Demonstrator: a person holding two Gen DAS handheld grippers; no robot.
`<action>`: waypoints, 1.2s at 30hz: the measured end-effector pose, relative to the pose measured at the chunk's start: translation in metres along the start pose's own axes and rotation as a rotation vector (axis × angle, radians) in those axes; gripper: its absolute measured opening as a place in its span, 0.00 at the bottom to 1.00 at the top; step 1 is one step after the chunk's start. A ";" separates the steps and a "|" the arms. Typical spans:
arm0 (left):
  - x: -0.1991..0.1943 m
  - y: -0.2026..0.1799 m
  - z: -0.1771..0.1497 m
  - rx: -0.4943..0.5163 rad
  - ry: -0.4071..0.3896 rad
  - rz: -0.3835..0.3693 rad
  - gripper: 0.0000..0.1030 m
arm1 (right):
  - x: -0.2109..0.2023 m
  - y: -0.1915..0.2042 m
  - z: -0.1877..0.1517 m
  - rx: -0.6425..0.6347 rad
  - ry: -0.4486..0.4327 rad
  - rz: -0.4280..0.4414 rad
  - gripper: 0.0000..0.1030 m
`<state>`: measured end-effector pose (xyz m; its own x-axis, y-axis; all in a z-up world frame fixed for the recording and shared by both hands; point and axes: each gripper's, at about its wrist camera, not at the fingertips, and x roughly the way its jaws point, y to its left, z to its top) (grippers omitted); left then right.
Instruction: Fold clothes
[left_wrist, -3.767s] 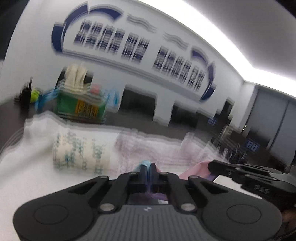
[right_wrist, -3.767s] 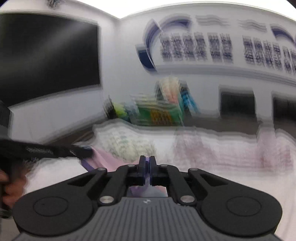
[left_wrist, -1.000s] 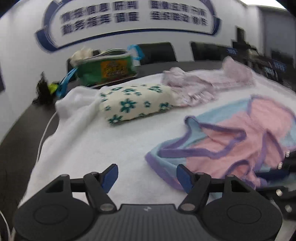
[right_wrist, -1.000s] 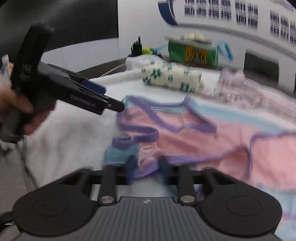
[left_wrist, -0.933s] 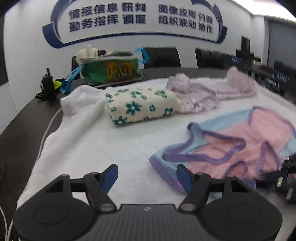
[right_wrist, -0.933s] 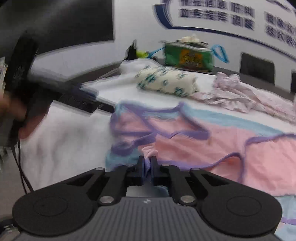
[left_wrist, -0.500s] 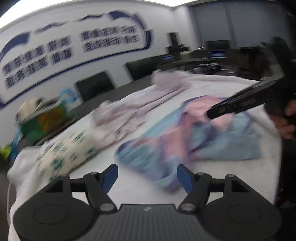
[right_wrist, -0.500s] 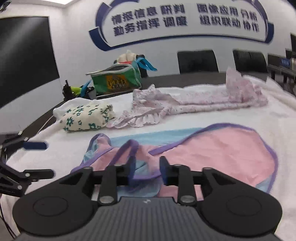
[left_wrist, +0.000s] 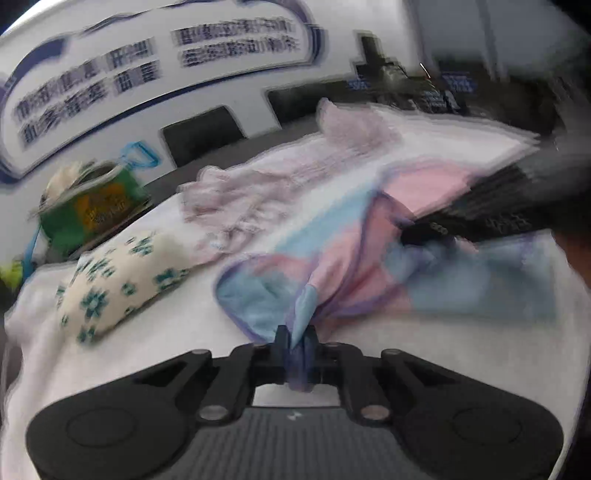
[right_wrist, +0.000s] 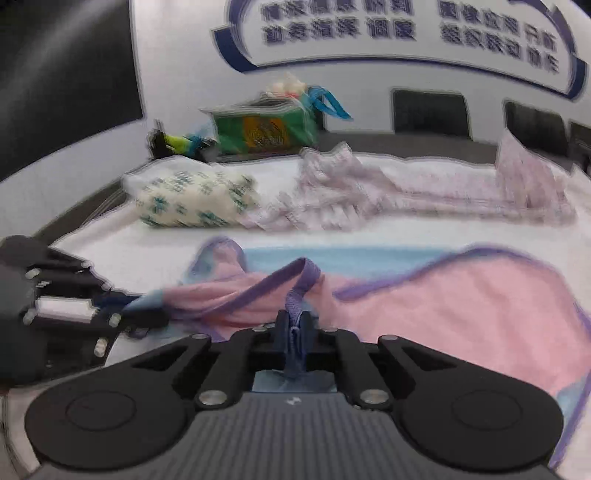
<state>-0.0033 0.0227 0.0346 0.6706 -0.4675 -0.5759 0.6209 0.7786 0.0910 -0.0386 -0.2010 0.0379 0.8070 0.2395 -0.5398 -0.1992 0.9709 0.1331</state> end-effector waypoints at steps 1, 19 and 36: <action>-0.014 0.012 0.002 -0.099 -0.034 -0.055 0.05 | -0.012 -0.001 0.004 -0.006 -0.016 0.038 0.04; -0.023 0.011 0.011 -0.058 -0.049 0.193 0.43 | -0.058 -0.014 -0.002 -0.080 -0.015 -0.070 0.32; 0.056 -0.037 0.010 0.432 0.170 0.135 0.06 | -0.053 0.000 -0.018 -0.143 -0.031 -0.148 0.32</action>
<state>0.0157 -0.0366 0.0071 0.7037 -0.2710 -0.6567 0.6684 0.5659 0.4827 -0.0911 -0.2135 0.0520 0.8496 0.0963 -0.5186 -0.1523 0.9861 -0.0664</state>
